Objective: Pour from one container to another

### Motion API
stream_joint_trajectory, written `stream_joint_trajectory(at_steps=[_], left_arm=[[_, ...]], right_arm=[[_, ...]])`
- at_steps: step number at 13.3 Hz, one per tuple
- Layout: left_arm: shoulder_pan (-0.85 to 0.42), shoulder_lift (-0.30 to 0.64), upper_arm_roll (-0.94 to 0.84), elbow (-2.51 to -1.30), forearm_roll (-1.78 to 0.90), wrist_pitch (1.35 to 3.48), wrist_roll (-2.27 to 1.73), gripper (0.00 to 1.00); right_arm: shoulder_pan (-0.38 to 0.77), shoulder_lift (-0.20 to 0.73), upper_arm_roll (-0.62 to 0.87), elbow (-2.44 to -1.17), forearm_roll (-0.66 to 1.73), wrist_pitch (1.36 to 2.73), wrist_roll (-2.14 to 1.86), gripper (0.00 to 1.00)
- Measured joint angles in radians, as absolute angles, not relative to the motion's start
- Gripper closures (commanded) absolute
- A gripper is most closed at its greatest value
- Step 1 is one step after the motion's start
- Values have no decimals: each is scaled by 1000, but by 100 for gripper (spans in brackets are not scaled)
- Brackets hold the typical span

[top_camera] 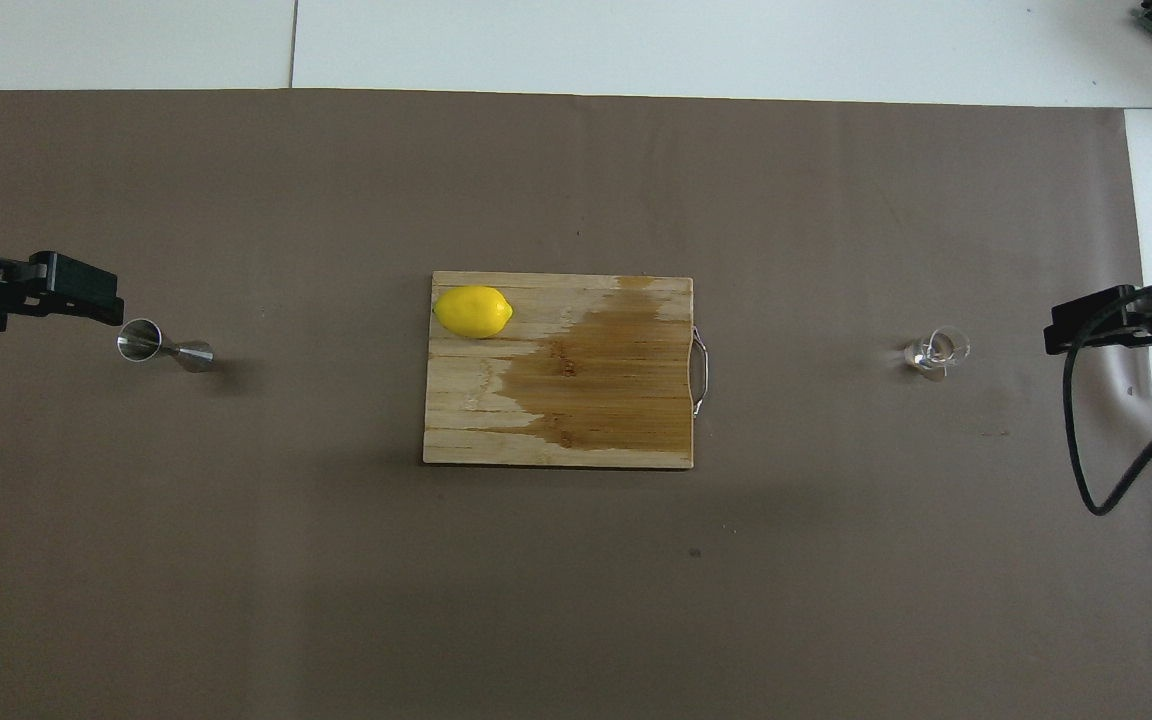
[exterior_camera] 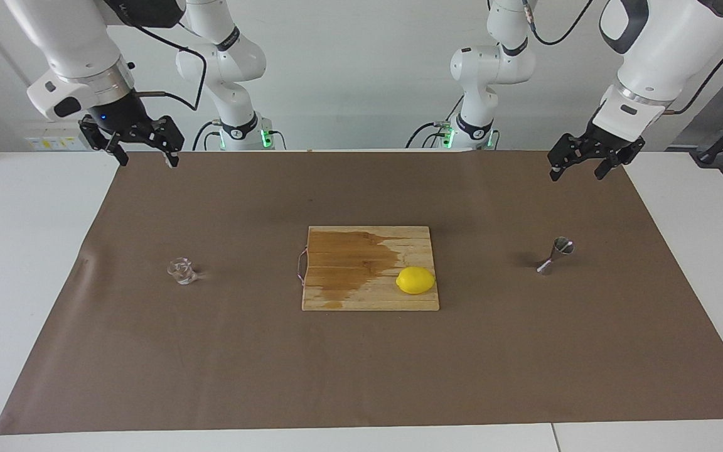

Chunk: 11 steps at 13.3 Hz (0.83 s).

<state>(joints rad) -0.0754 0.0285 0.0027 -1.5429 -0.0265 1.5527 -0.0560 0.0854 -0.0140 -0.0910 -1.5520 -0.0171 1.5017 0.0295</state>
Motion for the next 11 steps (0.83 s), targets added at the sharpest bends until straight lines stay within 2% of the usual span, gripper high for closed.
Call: stream_joint_trajectory(at_steps=[11], left_arm=[[-74, 20, 4, -1552, -27, 1552, -41, 0]], right_arm=[[85, -14, -91, -1552, -17, 1502, 30, 0]])
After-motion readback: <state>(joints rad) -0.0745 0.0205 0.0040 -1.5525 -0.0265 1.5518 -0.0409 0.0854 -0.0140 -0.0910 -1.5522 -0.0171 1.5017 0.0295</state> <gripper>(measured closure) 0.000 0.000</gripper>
